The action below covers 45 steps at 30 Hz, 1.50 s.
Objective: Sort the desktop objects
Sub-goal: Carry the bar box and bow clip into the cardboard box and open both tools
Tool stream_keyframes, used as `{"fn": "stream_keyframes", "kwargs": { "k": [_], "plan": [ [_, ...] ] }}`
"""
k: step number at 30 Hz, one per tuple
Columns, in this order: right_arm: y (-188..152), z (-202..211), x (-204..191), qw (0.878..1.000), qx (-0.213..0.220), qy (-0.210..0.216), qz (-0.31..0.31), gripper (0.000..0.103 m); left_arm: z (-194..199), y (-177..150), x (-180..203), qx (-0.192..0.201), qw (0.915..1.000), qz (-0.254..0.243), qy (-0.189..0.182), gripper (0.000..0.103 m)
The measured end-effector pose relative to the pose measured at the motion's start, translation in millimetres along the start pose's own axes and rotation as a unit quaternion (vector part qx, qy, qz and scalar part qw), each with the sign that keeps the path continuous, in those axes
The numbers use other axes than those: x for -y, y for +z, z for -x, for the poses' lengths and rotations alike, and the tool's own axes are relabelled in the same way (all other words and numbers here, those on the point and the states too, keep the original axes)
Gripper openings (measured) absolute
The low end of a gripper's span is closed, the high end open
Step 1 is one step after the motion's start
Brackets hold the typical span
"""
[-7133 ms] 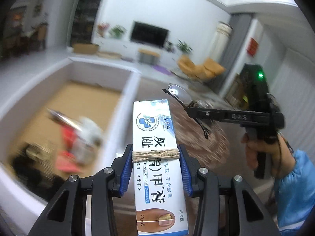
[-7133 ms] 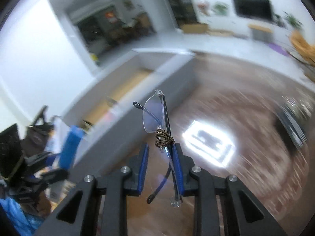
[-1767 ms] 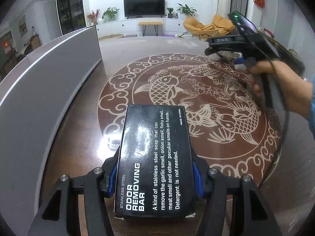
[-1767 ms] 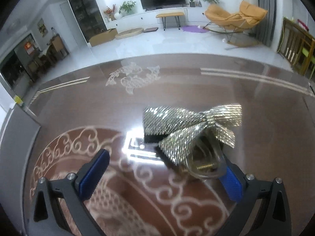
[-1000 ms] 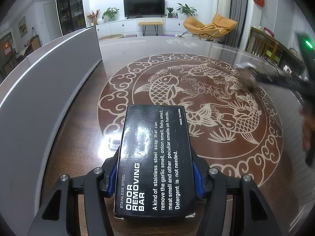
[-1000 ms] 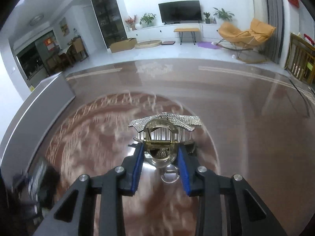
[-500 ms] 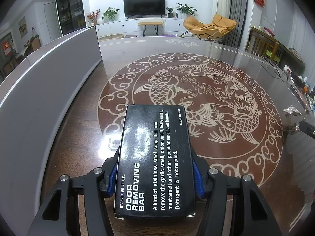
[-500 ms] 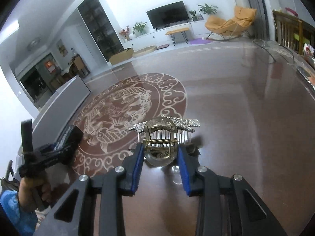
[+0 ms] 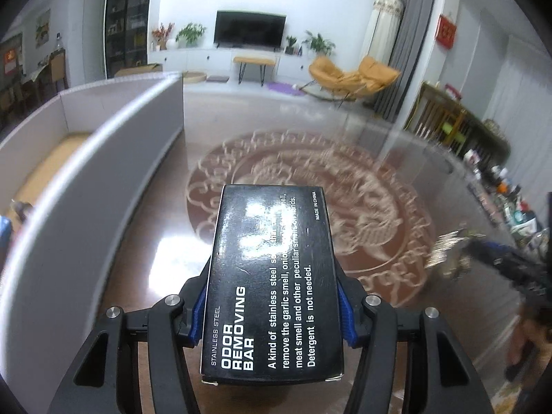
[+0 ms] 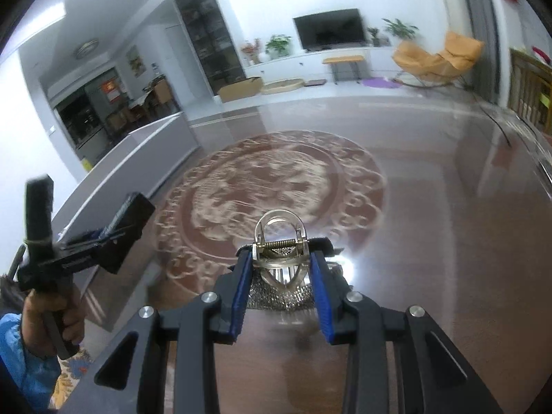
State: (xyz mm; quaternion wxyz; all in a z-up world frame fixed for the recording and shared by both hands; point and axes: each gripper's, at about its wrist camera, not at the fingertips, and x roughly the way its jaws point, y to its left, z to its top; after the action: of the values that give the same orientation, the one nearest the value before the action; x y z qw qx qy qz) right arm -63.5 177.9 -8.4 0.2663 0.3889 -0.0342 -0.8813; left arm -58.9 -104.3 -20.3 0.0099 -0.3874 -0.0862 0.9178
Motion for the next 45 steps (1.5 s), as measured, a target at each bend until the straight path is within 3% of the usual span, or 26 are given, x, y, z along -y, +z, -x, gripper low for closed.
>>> {"fn": "stream_keyframes", "kwargs": {
  "k": [8,11,16,22,24,28,29,30,31,34,37,40,45],
  "plan": [
    [20,-2,-54,0.999,0.002,0.038,0.032,0.035,73,20,-44,0.020,0.9988,0.039,-0.020,0.057],
    [36,-4,-84,0.997,0.007,0.063,0.048,0.035,99,28,-75,0.027,0.9983,0.051,-0.007,0.057],
    [76,-21,-166,0.987,0.012,0.130,0.089,0.035,134,36,-157,0.021,0.9941,0.072,0.078,0.057],
    [108,-77,-304,0.964,-0.022,0.204,0.168,0.035,123,21,-236,-0.030,0.9830,0.113,0.142,0.057],
    [109,-103,-335,0.959,-0.045,0.206,0.187,0.035,111,16,-252,-0.052,0.9793,0.122,0.153,0.057],
    [99,-165,-382,0.944,-0.144,0.201,0.220,0.038,98,5,-270,-0.088,0.9709,0.147,0.167,0.060],
    [94,-182,-390,0.938,-0.181,0.195,0.224,0.042,99,4,-272,-0.087,0.9693,0.149,0.175,0.068],
    [91,-193,-395,0.934,-0.205,0.183,0.227,0.052,101,4,-273,-0.085,0.9687,0.150,0.179,0.074],
    [91,-197,-398,0.932,-0.213,0.177,0.232,0.067,105,4,-273,-0.078,0.9670,0.151,0.190,0.088],
    [101,-193,-399,0.933,-0.206,0.172,0.242,0.086,126,4,-266,-0.037,0.9605,0.156,0.227,0.101],
    [116,-176,-394,0.939,-0.189,0.157,0.240,0.093,140,7,-262,-0.011,0.9538,0.165,0.251,0.103],
    [131,-163,-392,0.943,-0.180,0.127,0.249,0.099,144,13,-257,-0.015,0.9472,0.173,0.270,0.103],
    [126,-159,-394,0.930,-0.190,0.070,0.307,0.099,151,19,-240,0.002,0.9425,0.174,0.285,0.103]
  ]
}}
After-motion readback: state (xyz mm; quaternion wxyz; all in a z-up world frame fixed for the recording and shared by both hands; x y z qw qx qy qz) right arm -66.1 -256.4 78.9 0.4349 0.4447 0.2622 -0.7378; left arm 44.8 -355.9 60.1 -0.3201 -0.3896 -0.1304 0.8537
